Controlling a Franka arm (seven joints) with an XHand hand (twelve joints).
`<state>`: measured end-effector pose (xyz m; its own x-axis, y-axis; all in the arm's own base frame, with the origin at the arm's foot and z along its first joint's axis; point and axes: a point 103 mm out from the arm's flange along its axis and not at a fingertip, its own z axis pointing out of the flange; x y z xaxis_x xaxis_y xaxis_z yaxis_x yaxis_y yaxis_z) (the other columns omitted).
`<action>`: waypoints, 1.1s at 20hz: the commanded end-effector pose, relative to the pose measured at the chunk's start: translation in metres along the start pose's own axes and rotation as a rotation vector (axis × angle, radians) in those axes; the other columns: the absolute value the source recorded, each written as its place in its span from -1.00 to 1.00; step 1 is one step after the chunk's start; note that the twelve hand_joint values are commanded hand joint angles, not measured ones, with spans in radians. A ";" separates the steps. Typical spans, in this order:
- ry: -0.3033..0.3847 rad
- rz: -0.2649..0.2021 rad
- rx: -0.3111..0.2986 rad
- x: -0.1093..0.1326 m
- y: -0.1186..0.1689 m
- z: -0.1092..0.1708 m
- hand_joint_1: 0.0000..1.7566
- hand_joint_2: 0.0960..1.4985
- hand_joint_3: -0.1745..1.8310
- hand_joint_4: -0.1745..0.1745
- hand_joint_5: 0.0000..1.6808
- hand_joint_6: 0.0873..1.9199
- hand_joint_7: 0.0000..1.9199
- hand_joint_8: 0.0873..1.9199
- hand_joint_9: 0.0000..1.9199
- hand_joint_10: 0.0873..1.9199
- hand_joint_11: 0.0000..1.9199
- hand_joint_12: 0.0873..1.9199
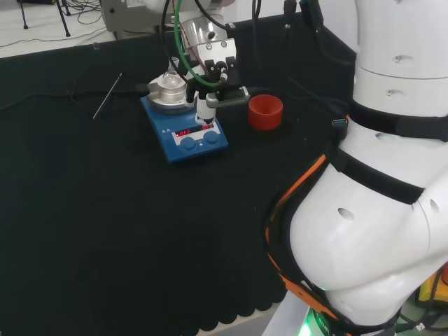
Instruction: Turn on the heater.
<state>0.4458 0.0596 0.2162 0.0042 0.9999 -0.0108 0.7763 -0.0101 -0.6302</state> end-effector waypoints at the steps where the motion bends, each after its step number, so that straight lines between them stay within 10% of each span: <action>1: -0.044 -0.003 0.112 0.005 0.003 0.011 0.69 -0.28 0.35 -0.22 -0.57 -1.00 0.81 0.76 0.91 0.76 0.91 0.81; 22: -0.084 -0.023 0.191 0.017 0.018 0.032 0.70 -0.32 0.42 -0.17 -0.62 -1.00 0.83 0.75 0.92 0.76 0.91 0.82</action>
<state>0.4396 0.0754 0.1813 -0.0675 0.9961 -0.0563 0.6427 0.0003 -0.7661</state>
